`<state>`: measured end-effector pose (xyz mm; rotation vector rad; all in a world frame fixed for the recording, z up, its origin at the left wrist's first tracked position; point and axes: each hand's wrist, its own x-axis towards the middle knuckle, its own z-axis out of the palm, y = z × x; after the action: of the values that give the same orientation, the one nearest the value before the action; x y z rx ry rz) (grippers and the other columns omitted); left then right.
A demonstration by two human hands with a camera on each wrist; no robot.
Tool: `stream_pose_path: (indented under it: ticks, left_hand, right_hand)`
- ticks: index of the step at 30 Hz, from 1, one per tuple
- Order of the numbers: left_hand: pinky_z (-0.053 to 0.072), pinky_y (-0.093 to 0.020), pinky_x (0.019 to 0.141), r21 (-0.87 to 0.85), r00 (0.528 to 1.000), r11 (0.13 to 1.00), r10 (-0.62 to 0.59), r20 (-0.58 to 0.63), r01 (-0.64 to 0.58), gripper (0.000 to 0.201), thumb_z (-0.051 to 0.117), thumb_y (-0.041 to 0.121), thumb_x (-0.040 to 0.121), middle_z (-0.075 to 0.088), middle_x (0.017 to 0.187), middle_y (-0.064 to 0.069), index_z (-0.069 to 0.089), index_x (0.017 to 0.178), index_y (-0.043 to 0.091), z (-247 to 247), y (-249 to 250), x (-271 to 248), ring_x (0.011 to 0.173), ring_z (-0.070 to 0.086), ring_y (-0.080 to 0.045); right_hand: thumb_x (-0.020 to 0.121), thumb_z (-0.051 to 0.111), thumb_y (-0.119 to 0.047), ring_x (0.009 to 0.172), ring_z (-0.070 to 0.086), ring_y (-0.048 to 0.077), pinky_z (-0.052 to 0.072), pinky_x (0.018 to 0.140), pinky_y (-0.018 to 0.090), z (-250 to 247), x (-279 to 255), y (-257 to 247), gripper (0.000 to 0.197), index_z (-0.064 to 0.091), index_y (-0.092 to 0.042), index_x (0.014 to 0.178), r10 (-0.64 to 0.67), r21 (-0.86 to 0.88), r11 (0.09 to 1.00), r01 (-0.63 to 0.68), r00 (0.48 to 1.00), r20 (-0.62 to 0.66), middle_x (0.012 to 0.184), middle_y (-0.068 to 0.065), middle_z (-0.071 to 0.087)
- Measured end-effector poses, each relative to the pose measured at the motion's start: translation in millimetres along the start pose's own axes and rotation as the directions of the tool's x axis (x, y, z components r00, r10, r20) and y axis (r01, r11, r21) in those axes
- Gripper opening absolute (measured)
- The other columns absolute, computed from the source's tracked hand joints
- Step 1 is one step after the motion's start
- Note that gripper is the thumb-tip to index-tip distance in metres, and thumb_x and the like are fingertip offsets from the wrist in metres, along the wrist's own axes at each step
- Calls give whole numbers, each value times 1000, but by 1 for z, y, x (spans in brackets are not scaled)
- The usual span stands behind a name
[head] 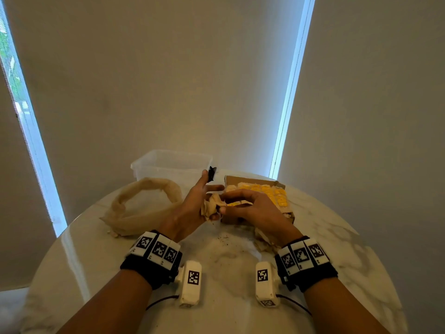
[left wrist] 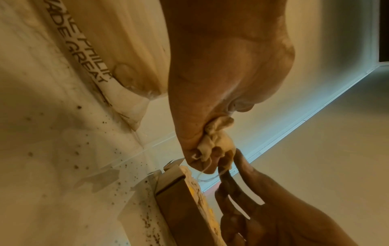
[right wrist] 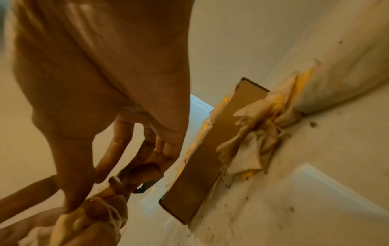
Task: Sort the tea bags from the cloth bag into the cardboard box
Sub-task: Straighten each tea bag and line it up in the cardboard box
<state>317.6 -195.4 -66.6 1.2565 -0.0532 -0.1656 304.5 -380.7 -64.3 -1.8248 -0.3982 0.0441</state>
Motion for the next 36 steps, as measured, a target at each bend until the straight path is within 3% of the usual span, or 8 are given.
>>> stream_pose_path:
  ticks: [6,11,17,24,28,31,34,36]
  left_hand:
    - [47,-24,43,74,997,997,-24,72,19,66,31,64,107,74,78,-6,60,132,10,9,1,-4,56,66,-16]
    - [50,-28,53,218,1000,976,28,0,-28,33,52,30,110,70,115,-13,63,137,16,3,-5,-1,80,66,-18]
    - [51,-28,54,262,998,963,59,29,-64,42,41,-1,106,64,125,-18,58,138,19,2,-6,0,80,61,-22]
    - [52,-28,58,298,997,952,62,52,-75,38,41,7,111,63,124,-13,57,141,23,5,-5,-2,83,61,-21]
    - [53,-27,57,292,996,954,51,76,-71,39,33,46,114,69,125,-11,59,139,29,4,-6,-4,83,67,-18]
    - [54,-27,58,309,994,948,46,100,-75,47,31,60,109,72,127,-5,58,138,34,4,-6,-6,80,73,-16]
    - [54,-24,62,371,993,923,73,93,-103,40,37,55,110,68,128,0,55,141,37,7,-3,-9,91,69,-16]
    - [51,-25,64,428,987,889,139,78,-159,26,48,39,111,64,126,-1,57,135,42,4,-1,-10,90,63,-16]
  right_hand:
    - [88,86,-20,103,78,22,61,100,50,5,5,12,24,79,-23,111,97,104,991,-88,992,-86,106,-2,82]
    - [90,83,-14,103,78,29,61,99,53,4,7,15,26,78,-18,116,163,306,944,-128,982,-93,108,9,81]
    - [92,80,-11,109,77,33,59,102,54,9,8,20,30,72,-12,122,203,389,905,-175,979,-32,113,13,80]
    - [92,78,-5,108,77,35,59,101,55,9,12,21,28,72,-11,119,196,441,887,-139,977,-85,114,14,79]
    - [83,89,-23,110,76,30,59,103,52,9,13,20,42,73,-14,121,237,387,900,-203,971,-43,113,10,80]
    - [83,90,-22,104,78,27,61,99,49,10,12,19,37,75,-18,117,272,323,916,-235,960,-71,106,7,82]
    - [89,84,-12,101,79,28,63,96,47,6,11,16,27,76,-13,114,283,372,899,-230,954,-95,104,10,82]
    - [93,78,-9,96,79,24,65,81,35,1,11,14,20,75,-10,113,284,430,879,-207,951,-122,102,9,82]
